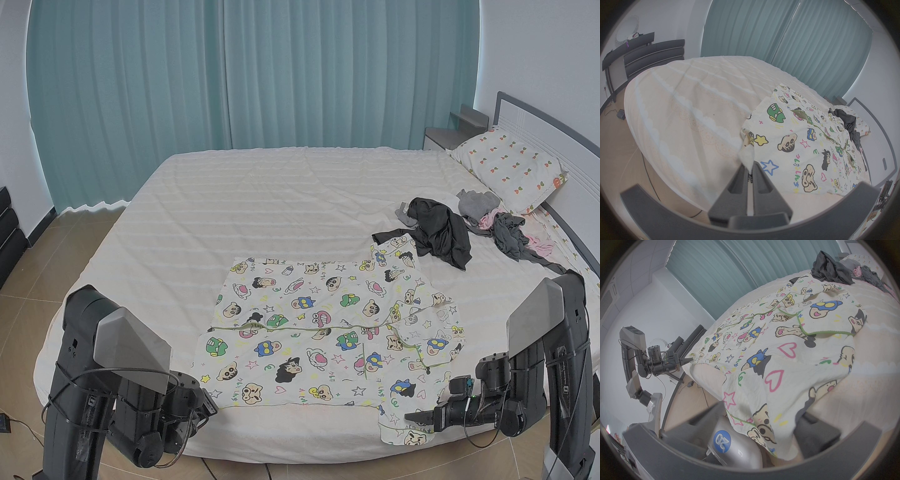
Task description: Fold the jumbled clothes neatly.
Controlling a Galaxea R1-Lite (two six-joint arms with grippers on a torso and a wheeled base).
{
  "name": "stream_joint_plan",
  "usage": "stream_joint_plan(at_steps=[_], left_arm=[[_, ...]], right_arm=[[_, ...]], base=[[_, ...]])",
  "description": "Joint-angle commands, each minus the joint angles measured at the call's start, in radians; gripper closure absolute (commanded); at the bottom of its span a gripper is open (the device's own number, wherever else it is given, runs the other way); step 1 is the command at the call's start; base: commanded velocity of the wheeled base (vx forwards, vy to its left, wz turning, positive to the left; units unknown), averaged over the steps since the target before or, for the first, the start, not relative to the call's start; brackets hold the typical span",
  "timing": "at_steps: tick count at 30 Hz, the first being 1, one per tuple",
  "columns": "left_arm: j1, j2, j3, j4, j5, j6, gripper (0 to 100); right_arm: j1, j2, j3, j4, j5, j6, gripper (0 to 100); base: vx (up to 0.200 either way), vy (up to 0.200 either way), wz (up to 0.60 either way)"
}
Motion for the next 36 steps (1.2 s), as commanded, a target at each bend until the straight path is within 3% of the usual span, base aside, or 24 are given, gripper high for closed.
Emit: stream_joint_plan(at_steps=[1, 6, 9, 13, 24, 30, 31, 36], left_arm=[[0.004, -0.003, 0.000, -0.018, 0.000, -0.001, 100], [0.009, -0.021, 0.000, -0.018, -0.035, -0.002, 100], [0.024, -0.070, 0.005, -0.018, -0.090, -0.010, 100], [0.046, -0.079, -0.020, -0.018, -0.092, -0.010, 100], [0.066, -0.132, -0.063, -0.018, -0.107, -0.002, 100], [0.069, -0.176, -0.115, 0.035, -0.107, 0.031, 100], [0.073, -0.185, -0.172, 0.117, -0.106, 0.045, 100], [0.093, -0.234, -0.298, 0.282, -0.107, 0.045, 100]], right_arm=[[-0.003, 0.000, 0.006, -0.011, 0.000, 0.000, 100], [-0.029, -0.001, 0.014, -0.011, 0.009, 0.000, 100], [-0.049, -0.011, 0.043, -0.012, 0.052, -0.001, 100], [-0.061, -0.035, 0.062, -0.012, 0.109, -0.001, 100], [-0.090, -0.080, 0.057, -0.014, 0.147, 0.017, 100], [-0.075, -0.149, 0.042, -0.012, 0.149, 0.140, 100], [-0.069, -0.192, 0.022, -0.012, 0.147, 0.217, 100], [-0.067, -0.268, -0.006, -0.009, 0.138, 0.342, 100]], base=[[0.000, 0.000, 0.00], [0.000, 0.000, 0.00], [0.000, 0.000, 0.00], [0.000, 0.000, 0.00], [0.000, 0.000, 0.00], [0.000, 0.000, 0.00], [0.000, 0.000, 0.00], [0.000, 0.000, 0.00]])
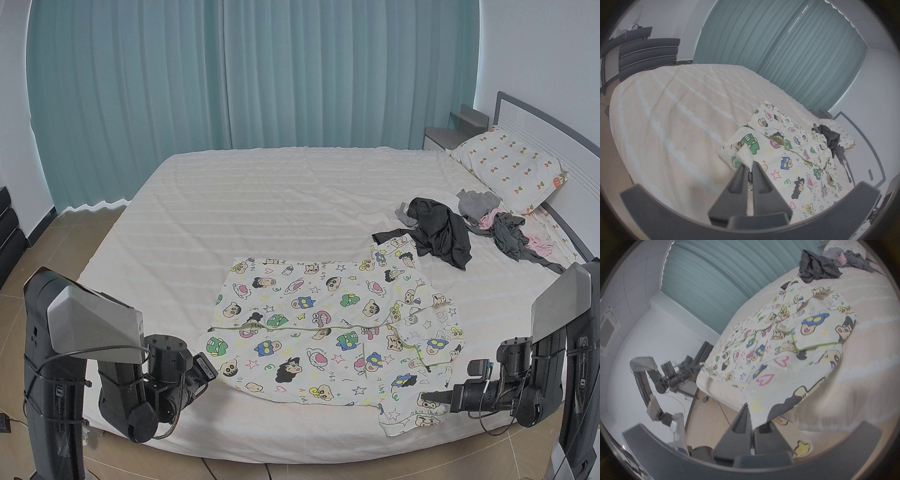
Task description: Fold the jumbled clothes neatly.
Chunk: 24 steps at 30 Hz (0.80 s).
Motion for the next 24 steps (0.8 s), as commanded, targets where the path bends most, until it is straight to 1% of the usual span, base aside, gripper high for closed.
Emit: stream_joint_plan(at_steps=[1, 4, 5, 6, 10, 11, 14, 20, 24], left_arm=[[0.019, -0.072, -0.146, 0.138, 0.000, 0.007, 100], [0.021, -0.097, -0.229, 0.255, -0.001, 0.004, 100], [0.022, -0.100, -0.241, 0.272, -0.001, 0.004, 100], [0.029, -0.106, -0.286, 0.329, -0.001, -0.001, 100], [0.032, -0.112, -0.381, 0.442, -0.001, -0.001, 100], [0.032, -0.112, -0.383, 0.445, -0.001, -0.002, 100], [0.048, -0.106, -0.473, 0.543, -0.003, -0.004, 100], [0.090, -0.072, -0.634, 0.711, -0.009, -0.025, 100], [0.116, -0.035, -0.743, 0.823, -0.040, -0.025, 100]], right_arm=[[0.006, -0.116, -0.041, -0.009, -0.008, 0.101, 100], [0.003, -0.116, -0.059, -0.009, -0.009, 0.138, 100], [0.002, -0.113, -0.064, -0.009, -0.011, 0.140, 100], [-0.001, -0.107, -0.076, -0.008, -0.011, 0.150, 100], [-0.006, -0.099, -0.116, -0.006, -0.011, 0.181, 100], [-0.007, -0.099, -0.118, -0.006, -0.011, 0.183, 100], [-0.014, -0.088, -0.162, 0.001, -0.012, 0.204, 100], [-0.029, -0.064, -0.268, 0.089, -0.016, 0.204, 100], [-0.032, -0.048, -0.362, 0.173, -0.066, 0.206, 100]], base=[[0.000, 0.000, 0.00], [0.000, 0.000, 0.00], [0.000, 0.000, 0.00], [0.000, 0.000, 0.00], [0.000, 0.000, 0.00], [0.000, 0.000, 0.00], [0.000, 0.000, 0.00], [0.000, 0.000, 0.00], [0.000, 0.000, 0.00]])
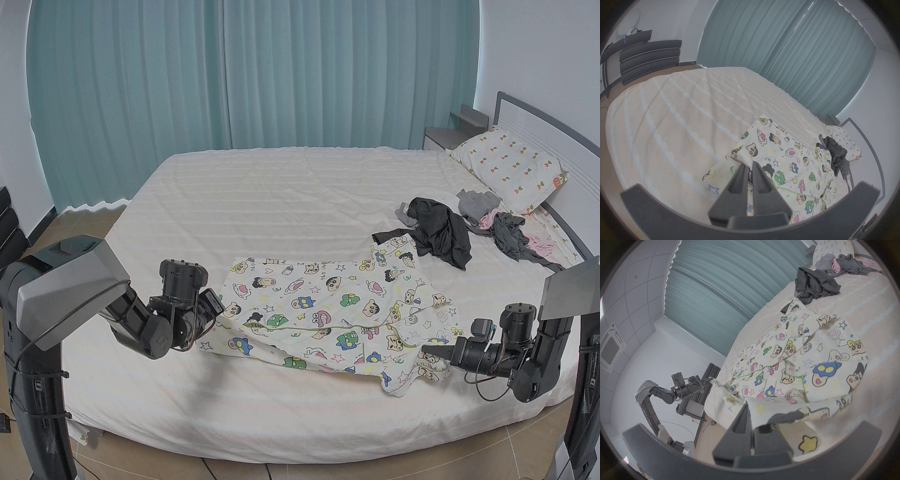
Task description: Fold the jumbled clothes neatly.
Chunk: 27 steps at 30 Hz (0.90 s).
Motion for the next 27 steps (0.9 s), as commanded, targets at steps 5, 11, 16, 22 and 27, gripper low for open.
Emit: stream_joint_plan(at_steps=[5, 11, 16, 22, 27], left_arm=[[0.045, 0.116, -0.249, 0.210, -0.047, -0.005, 100], [0.045, 0.188, -0.380, 0.326, -0.063, -0.005, 100], [0.052, 0.240, -0.475, 0.388, -0.067, -0.007, 100], [0.060, 0.285, -0.594, 0.467, -0.067, -0.046, 100], [0.060, 0.331, -0.676, 0.533, -0.067, -0.062, 100]], right_arm=[[-0.020, 0.053, -0.190, 0.119, -0.057, 0.004, 100], [-0.023, 0.075, -0.250, 0.150, -0.081, 0.004, 100], [-0.026, 0.124, -0.314, 0.153, -0.118, 0.004, 100], [-0.029, 0.158, -0.368, 0.159, -0.143, 0.004, 100], [-0.028, 0.167, -0.385, 0.159, -0.158, 0.004, 100]], base=[[0.000, 0.000, 0.00], [0.000, 0.000, 0.00], [0.000, 0.000, 0.00], [0.000, 0.000, 0.00], [0.000, 0.000, 0.00]])
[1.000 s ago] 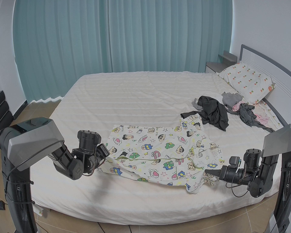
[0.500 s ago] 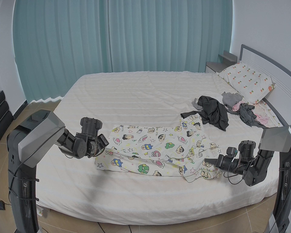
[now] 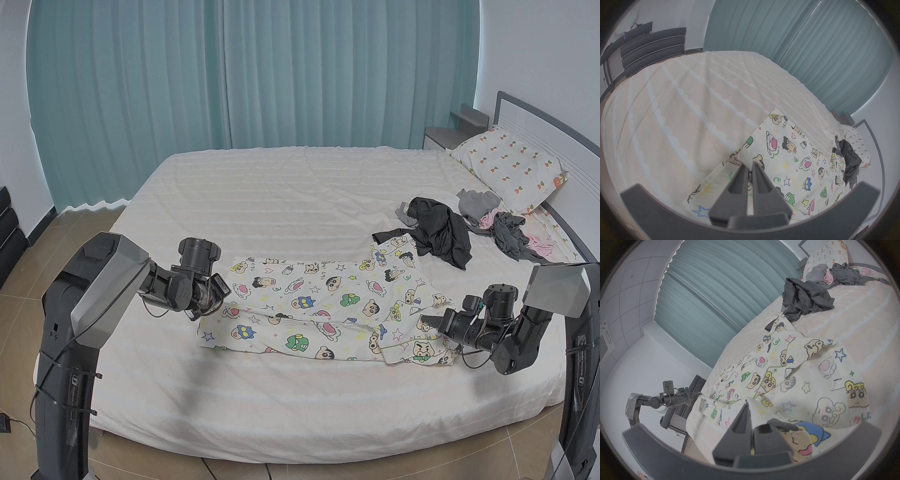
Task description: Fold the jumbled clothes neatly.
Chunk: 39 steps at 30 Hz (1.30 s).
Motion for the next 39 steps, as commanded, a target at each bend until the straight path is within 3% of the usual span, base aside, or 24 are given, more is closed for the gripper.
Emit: stream_joint_plan(at_steps=[1, 7, 8, 10, 11, 16, 23, 27, 29, 30, 32, 39], left_arm=[[0.003, 0.074, -0.083, 0.025, 0.000, -0.008, 100], [0.002, 0.111, -0.154, 0.095, 0.000, -0.008, 100], [0.003, 0.119, -0.169, 0.105, 0.000, -0.008, 100], [0.003, 0.137, -0.207, 0.139, 0.002, -0.011, 100], [0.003, 0.144, -0.223, 0.151, 0.002, -0.019, 0], [0.023, 0.150, -0.287, 0.203, 0.005, -0.085, 0], [0.096, 0.094, -0.264, 0.253, -0.007, -0.125, 0], [0.145, -0.038, -0.091, 0.245, -0.144, -0.137, 0], [0.148, -0.044, -0.083, 0.243, -0.150, -0.137, 0], [0.174, -0.154, 0.083, 0.177, -0.262, -0.136, 0], [0.188, -0.249, 0.262, 0.070, -0.342, -0.137, 0], [0.177, -0.490, 0.937, -0.496, -0.584, -0.185, 0]], right_arm=[[0.001, 0.028, -0.026, 0.000, -0.007, 0.001, 100], [0.001, 0.053, -0.045, 0.000, -0.017, 0.001, 100], [0.001, 0.061, -0.048, 0.000, -0.022, 0.001, 0], [0.001, 0.067, -0.051, 0.000, -0.028, 0.001, 0], [0.001, 0.068, -0.051, 0.000, -0.030, 0.001, 0], [-0.007, 0.056, -0.049, 0.000, -0.062, 0.001, 0], [-0.053, 0.005, 0.007, -0.001, -0.116, 0.001, 0], [-0.085, -0.058, 0.078, -0.004, -0.154, 0.010, 0], [-0.085, -0.061, 0.081, -0.004, -0.156, 0.012, 0], [-0.076, -0.116, 0.130, -0.012, -0.195, 0.083, 0], [-0.060, -0.148, 0.170, -0.014, -0.223, 0.139, 0], [-0.042, -0.068, 0.132, 0.000, -0.225, 0.156, 0]], base=[[0.000, 0.000, 0.00], [0.000, 0.000, 0.00], [0.000, 0.000, 0.00], [0.000, 0.000, 0.00], [0.000, 0.000, 0.00], [0.000, 0.000, 0.00], [0.000, 0.000, 0.00], [0.000, 0.000, 0.00], [0.000, 0.000, 0.00], [0.000, 0.000, 0.00], [0.000, 0.000, 0.00], [0.000, 0.000, 0.00]])
